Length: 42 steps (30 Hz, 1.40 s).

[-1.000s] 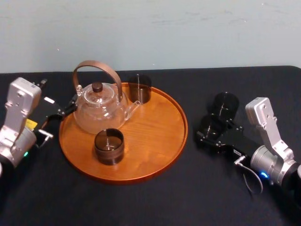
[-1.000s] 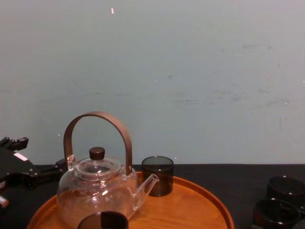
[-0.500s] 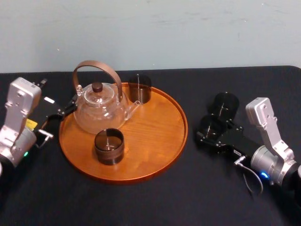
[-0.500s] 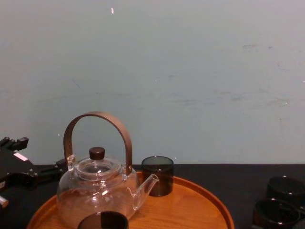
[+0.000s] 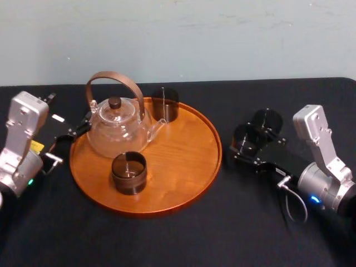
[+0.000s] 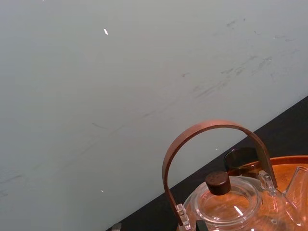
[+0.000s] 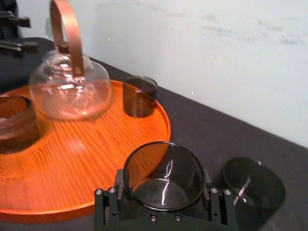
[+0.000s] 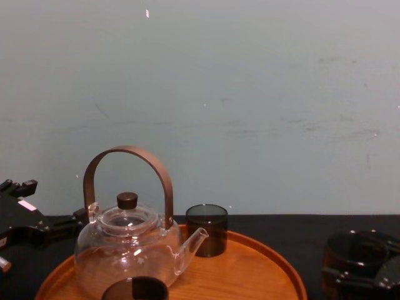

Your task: Pick up the glass from the table and place it on the tray.

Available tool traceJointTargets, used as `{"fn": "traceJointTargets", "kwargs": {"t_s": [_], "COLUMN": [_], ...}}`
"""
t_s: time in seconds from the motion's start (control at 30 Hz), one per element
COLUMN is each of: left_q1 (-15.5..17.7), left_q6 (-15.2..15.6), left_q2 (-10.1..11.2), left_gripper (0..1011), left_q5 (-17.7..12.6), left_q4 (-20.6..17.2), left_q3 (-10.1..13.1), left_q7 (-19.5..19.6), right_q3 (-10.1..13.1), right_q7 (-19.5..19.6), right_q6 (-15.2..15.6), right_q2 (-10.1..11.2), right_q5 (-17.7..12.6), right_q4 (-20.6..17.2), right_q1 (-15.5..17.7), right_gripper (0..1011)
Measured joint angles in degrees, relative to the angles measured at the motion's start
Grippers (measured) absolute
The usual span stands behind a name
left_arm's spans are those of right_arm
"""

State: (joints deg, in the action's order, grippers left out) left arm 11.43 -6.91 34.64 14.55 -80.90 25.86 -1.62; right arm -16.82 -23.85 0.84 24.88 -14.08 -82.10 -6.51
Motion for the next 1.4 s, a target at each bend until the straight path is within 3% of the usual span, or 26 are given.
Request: {"fn": "traceJointTargets", "kwargs": {"t_s": [0.3,0.53,1.4], "left_q1": [0.0,0.0,0.0], "left_q6": [0.0,0.0,0.0], "left_q2": [0.0,0.0,0.0], "left_gripper": [1001,1001,1001], "left_q5": [0.0,0.0,0.0], "left_q4": [0.0,0.0,0.0], "left_q3": [0.0,0.0,0.0], "left_q7": [0.0,0.0,0.0], "right_q3": [-1.89,-3.78,-10.45], "right_q7": [-0.55,-0.95,-2.46], "right_q6": [0.95,1.05,-0.82], "right_q2": [0.16,-0.88,-6.1], "right_q5": [0.69,1.14,2.28], "right_q4": [-4.01,-4.34,2.19], "right_q1": [-0.15,-1.22,-5.65], "right_gripper": [908,908,908]}}
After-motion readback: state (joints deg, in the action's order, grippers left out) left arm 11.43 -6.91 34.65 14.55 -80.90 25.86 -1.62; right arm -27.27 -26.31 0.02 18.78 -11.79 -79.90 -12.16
